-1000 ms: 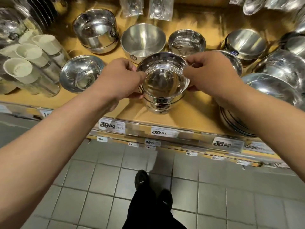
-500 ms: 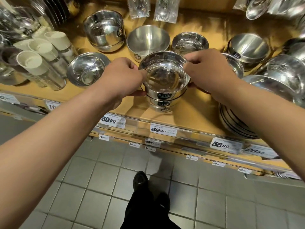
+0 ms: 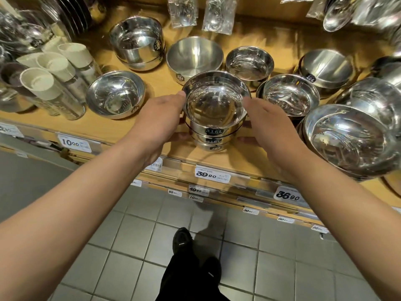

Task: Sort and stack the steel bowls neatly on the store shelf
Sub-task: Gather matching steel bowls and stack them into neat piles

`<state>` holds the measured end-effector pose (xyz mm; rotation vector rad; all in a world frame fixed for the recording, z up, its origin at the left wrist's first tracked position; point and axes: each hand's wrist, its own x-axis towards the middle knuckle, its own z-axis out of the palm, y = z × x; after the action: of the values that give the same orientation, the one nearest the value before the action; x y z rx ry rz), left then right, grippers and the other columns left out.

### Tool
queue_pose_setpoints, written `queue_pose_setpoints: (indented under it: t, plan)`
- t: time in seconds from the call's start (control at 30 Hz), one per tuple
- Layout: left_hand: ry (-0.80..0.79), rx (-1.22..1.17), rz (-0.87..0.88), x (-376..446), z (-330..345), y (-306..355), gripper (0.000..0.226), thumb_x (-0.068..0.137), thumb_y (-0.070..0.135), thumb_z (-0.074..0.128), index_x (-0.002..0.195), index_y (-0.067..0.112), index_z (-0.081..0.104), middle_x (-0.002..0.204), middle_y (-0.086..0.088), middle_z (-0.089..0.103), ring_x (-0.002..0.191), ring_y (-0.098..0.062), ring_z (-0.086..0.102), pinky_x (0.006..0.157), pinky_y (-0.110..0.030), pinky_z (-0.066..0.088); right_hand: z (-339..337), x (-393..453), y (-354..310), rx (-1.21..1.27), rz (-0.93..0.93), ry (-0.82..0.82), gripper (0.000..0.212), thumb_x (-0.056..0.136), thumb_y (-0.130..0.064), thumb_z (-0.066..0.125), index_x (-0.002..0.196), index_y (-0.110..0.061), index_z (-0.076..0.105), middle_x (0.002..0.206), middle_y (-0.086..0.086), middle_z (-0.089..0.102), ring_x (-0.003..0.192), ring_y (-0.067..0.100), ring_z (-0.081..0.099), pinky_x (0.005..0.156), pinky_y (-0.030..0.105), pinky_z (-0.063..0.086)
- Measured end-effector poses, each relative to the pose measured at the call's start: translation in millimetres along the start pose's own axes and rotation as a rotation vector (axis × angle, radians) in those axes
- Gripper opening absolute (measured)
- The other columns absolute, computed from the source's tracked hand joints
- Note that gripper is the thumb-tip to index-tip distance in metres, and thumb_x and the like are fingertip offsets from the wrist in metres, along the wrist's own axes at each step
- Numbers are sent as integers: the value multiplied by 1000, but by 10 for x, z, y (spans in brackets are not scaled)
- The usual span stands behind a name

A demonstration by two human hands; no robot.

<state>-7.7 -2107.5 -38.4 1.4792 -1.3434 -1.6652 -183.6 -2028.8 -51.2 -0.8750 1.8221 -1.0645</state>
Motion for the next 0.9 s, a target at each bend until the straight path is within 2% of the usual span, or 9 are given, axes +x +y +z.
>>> queue_pose_setpoints:
  t: [0.07,0.23,0.37,0.5,0.57,0.63,0.67,0.8,0.9]
  plan:
    - [7,-5,11,-16,9,2,31,107,32,46,97,17,72,118,-12,71,121,-34,62,75,-39,65,15,13,-18,1,-22,9,53,99,-47,45,112,2,60,112,29,62,81,25,59,87,60,56]
    - [23,-3,4,-57,48,45,32,105,25,46,86,17,71,102,-11,66,124,-39,59,72,-41,65,4,48,-3,10,-21,17,52,101,-43,45,112,6,59,112,29,62,81,22,59,84,54,60]
    - [26,-38,1,-77,64,52,32,105,25,48,86,16,72,93,-6,71,110,-32,67,64,-36,64,-39,132,-22,13,-1,15,52,100,-41,46,106,9,59,87,23,61,78,23,58,75,43,64]
    - [44,-60,-8,-95,80,13,33,107,29,48,88,15,71,85,-2,67,88,-20,65,58,-28,59,-56,202,-80,-6,-7,-10,33,97,-41,48,83,-14,61,79,8,52,76,22,55,66,36,65]
    - [54,-61,-5,-88,77,-11,32,107,30,49,87,17,70,84,0,66,90,-20,64,58,-26,59,-66,232,-71,-23,-2,-23,38,97,-41,47,84,-9,61,80,9,52,78,22,54,69,39,65]
    - [57,-60,-12,-72,70,-25,28,106,32,49,88,19,68,85,2,65,95,-21,64,60,-27,60,-71,261,-47,-20,13,-41,51,97,-43,47,97,6,59,87,19,58,83,24,58,70,39,65]
    - [58,-56,-17,-60,62,-27,27,106,33,49,91,20,67,87,2,64,98,-21,64,63,-29,61,-67,260,-45,-5,28,-53,52,97,-45,48,105,5,60,96,24,63,87,24,62,69,37,65]
    - [52,53,-26,8,58,-20,29,107,37,40,107,23,65,119,-5,65,119,-26,59,94,-48,58,-25,199,-54,92,74,-98,36,96,-53,44,104,-31,72,114,-2,71,108,21,65,78,42,63]
    - [67,32,-42,18,72,-17,34,106,42,37,118,24,63,122,-4,64,116,-24,58,99,-52,55,29,138,-28,172,105,-96,36,95,-58,45,116,-37,66,124,-5,66,116,22,61,89,47,60]
